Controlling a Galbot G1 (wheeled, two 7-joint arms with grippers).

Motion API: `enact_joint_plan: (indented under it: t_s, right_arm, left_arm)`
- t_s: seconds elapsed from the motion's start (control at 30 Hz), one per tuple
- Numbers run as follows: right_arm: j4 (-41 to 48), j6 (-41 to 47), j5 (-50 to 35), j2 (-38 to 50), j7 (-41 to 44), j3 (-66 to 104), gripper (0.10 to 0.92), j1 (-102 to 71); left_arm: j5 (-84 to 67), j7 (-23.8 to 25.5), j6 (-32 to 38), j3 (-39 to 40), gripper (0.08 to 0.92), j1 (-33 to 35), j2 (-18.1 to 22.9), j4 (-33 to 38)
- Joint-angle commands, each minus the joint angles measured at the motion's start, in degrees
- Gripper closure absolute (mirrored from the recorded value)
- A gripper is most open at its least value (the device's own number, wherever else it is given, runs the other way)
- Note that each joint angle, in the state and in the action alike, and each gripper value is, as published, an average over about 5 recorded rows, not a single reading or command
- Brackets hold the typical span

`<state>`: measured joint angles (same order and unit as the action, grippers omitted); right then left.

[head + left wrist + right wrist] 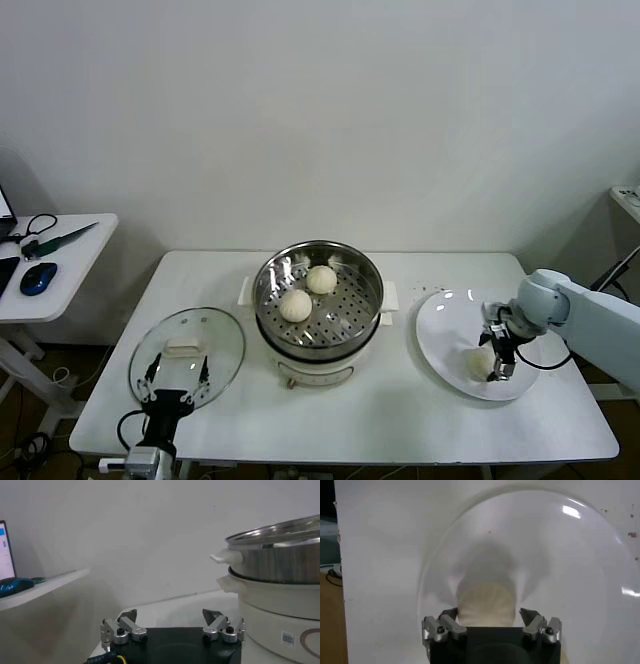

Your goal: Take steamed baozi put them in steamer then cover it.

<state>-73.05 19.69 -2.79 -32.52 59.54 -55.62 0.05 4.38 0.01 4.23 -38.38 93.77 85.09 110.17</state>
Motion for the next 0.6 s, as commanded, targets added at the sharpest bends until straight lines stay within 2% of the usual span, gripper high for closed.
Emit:
enact_joint_plan:
  t_s: [0.03, 0.3, 0.47, 0.6]
  right_arm:
    - [0.8, -0.1, 0.4, -0.8, 0.0, -0.9, 0.252, 0.3]
    - [-0.6, -0.6, -0.4, 0.3, -0.1, -2.7, 0.327, 1.8]
    - [-1.4, -1.9, -1.3, 0.8, -0.6, -5.1, 0.337, 5.3]
    - [-3.0, -6.6, -1.1, -0.3, -0.3, -13.2, 0.338, 15.7]
  left_arm:
    - [0.0, 0.0, 0.0, 0.0, 0.177, 0.0, 0.1, -0.2]
    - [0.0, -0.1, 0.3, 0.1, 0.177, 0.3, 0.2, -0.4]
    - [0.0, 0.0, 0.3, 0.4, 0.177, 0.3, 0.3, -0.3]
    - [0.0, 0.0, 0.4, 0.6, 0.177, 0.5, 0.4, -0.2]
